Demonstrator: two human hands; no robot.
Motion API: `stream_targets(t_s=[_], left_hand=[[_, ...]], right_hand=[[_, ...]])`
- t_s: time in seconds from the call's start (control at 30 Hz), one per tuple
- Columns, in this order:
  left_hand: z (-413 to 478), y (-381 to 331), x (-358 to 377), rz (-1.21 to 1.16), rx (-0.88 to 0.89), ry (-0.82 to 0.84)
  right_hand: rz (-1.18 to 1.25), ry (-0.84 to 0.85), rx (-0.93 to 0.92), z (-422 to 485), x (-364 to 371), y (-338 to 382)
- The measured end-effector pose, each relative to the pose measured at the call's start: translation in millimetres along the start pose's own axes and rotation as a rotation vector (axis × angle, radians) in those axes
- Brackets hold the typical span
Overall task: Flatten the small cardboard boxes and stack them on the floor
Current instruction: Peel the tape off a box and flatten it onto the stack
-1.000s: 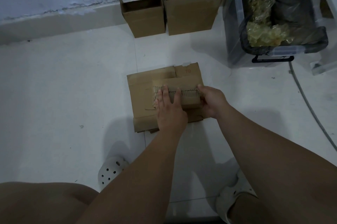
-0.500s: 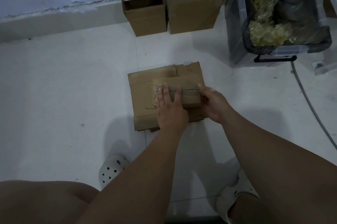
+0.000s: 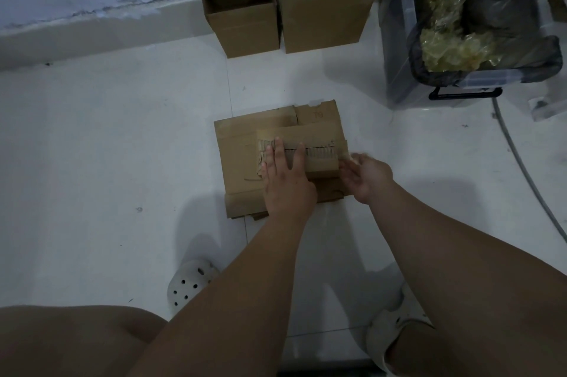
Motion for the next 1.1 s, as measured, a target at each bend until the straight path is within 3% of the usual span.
stream_targets(t_s=[0.17, 0.4, 0.7, 0.8, 0.97, 1.1], left_hand=[[1, 1, 1, -0.008, -0.003, 0.009], [0, -1, 0, -0.005, -0.009, -0.004], [1, -2, 0, -0.002, -0.014, -0.003], [0, -2, -1, -0.001, -0.011, -0.012], [0, -3, -4, -0.015, -0.011, -0.017], [3, -3, -7, -0.037, -0.014, -0.013]], right_hand=[[0.157, -0.172, 0.004, 5, -25, 2], [0.089, -0.211, -0.099, 2, -14, 12], [-0.058, -0.024, -0.089, -10, 19, 25], [-0.203, 0.043, -0.177, -15, 35, 35], [-0.586, 0.069, -0.502, -24, 53, 56], [-0.467, -0.075, -0.534, -22, 43, 64]])
Point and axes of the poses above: each hand's wrist, its own z-axis towards the middle knuckle, its own x-axis out of the palm, y = z × x, the point moved 7 cm from there along z, towards the middle knuckle, and after that the axes turned 1 degree about z, right-handed, at the moved point
